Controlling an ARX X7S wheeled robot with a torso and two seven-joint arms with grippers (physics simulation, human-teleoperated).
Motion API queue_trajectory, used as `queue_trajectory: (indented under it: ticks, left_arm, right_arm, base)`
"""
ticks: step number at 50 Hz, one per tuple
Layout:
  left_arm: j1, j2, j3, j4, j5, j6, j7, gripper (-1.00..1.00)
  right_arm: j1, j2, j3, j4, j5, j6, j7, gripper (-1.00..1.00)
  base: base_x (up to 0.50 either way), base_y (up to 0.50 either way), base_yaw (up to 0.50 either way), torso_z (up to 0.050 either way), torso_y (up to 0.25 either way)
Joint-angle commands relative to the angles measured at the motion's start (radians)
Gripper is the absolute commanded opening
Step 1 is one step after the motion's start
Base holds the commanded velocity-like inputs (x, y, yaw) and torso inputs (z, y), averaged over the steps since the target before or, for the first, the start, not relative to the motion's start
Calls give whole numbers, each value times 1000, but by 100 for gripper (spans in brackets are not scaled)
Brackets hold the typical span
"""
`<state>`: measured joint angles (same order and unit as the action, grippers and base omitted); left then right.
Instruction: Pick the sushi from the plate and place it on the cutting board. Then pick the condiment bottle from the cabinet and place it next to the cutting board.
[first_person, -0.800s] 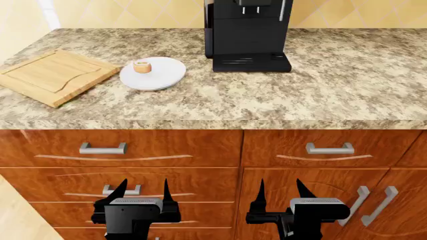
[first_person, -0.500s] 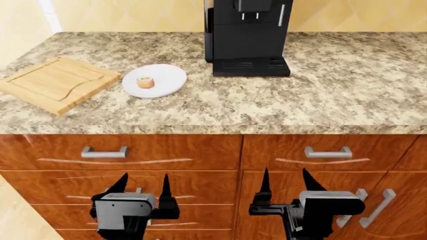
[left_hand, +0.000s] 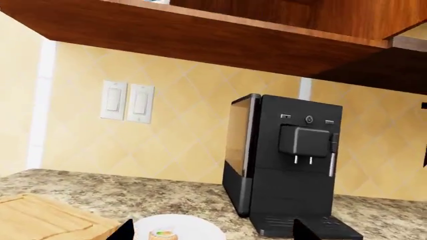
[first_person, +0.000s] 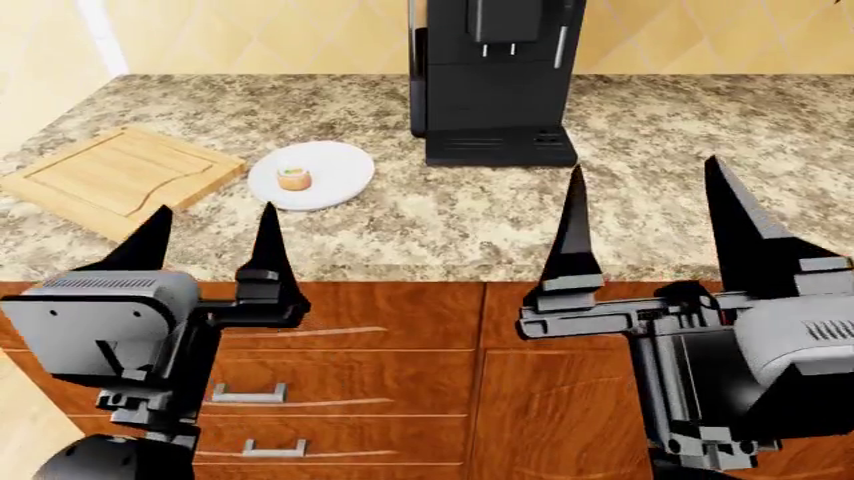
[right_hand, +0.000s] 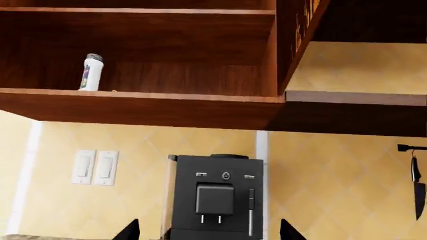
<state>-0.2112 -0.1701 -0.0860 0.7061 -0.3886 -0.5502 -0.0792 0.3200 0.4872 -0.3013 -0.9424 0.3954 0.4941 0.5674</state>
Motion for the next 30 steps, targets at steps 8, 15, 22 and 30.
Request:
queue_trajectory:
  ticks: [8, 15, 22, 30]
  left_arm:
    - [-25, -45, 3, 122, -4, -60, -47, 100]
    - [-36, -55, 11, 128, 6, -83, -69, 100]
    - [-46, -55, 1, 127, -6, -91, -81, 100]
    - [-38, -69, 29, 127, 24, -70, -85, 100]
  right_arm:
    - [170, 367, -246, -80, 257, -108, 414, 100]
    - [174, 375, -249, -88, 273, -114, 429, 100]
    - [191, 384, -271, -96, 276, -116, 441, 100]
    - [245, 399, -328, -100, 286, -78, 486, 100]
  base:
    - [77, 169, 0, 29, 0]
    - [229, 496, 0, 0, 0]
    - [227, 498, 0, 0, 0]
    - [210, 500, 0, 0, 0]
